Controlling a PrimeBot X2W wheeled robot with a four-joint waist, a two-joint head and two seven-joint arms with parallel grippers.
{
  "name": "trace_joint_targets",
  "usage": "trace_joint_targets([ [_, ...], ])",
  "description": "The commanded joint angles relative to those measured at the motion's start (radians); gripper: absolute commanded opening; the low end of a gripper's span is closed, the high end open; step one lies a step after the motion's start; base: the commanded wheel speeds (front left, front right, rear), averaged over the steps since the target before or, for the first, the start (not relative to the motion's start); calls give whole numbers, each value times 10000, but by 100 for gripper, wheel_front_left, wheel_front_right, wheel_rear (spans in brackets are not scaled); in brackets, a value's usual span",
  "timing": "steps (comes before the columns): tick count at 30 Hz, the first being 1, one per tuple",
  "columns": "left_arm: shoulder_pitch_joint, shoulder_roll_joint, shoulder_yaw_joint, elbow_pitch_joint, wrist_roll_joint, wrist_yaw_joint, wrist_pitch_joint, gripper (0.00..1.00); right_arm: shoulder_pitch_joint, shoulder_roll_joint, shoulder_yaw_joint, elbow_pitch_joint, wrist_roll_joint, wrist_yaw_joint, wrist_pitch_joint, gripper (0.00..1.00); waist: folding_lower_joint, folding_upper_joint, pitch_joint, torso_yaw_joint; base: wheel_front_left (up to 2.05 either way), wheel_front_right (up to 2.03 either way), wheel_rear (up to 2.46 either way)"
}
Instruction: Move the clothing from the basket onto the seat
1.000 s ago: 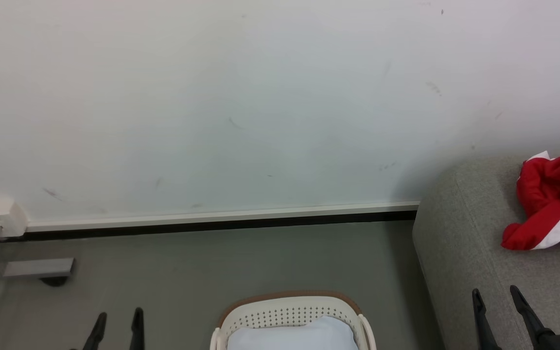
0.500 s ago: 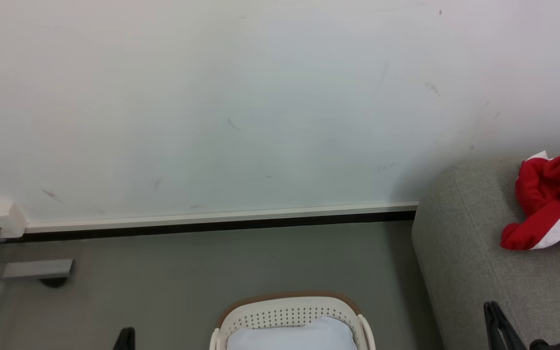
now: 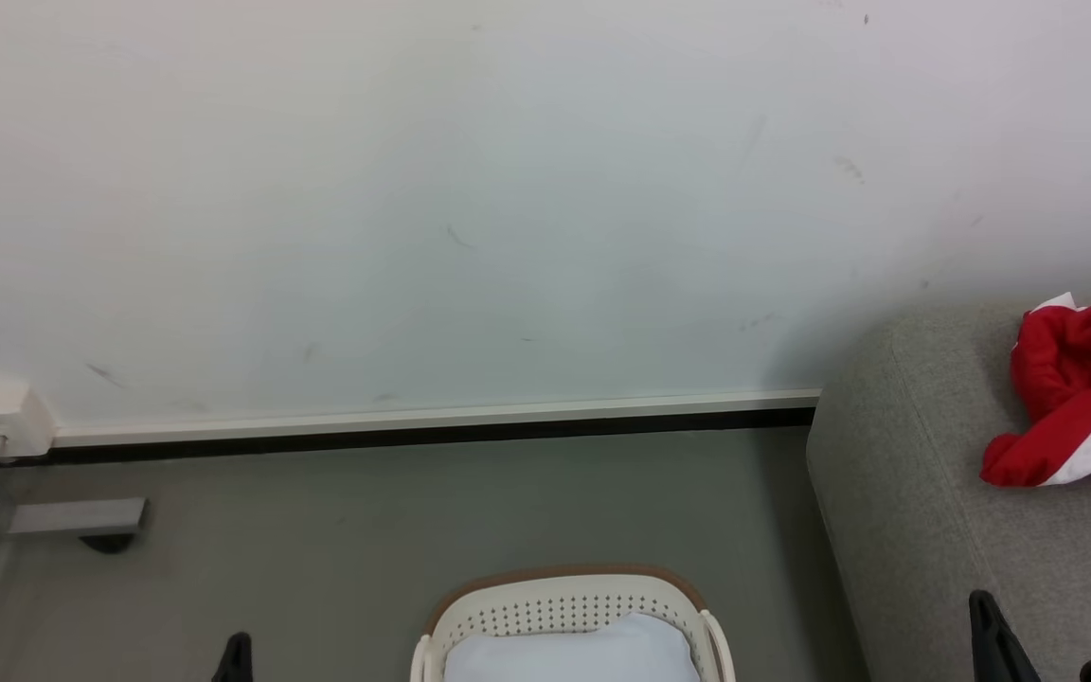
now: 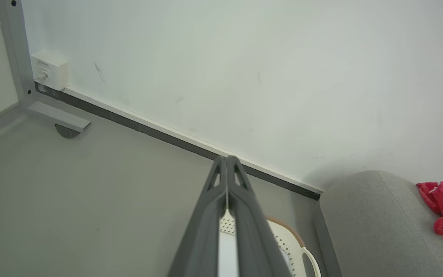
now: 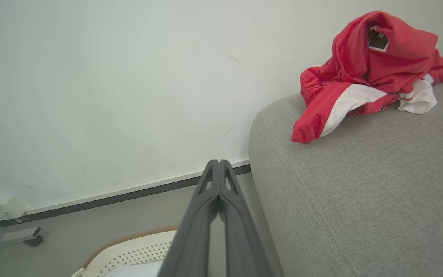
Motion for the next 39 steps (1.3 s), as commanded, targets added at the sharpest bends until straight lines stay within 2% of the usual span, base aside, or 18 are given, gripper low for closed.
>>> trace_joint_targets([
  [1,-292,51,84,-205,-416,-8,79,0,-329,-83,-67,-195,448,-3,65,0,0,0,7,8,0,0,0],
  [18,-666,27,161,-310,-3043,-17,769,0,-572,-111,-190,-365,3299,-7,753,0,0,0,95,100,0,0,0],
  [39,-1053,3,267,-406,-5674,-29,1487,0,-815,-141,-345,-509,6155,-11,1472,0,0,0,203,213,0,0,0],
])
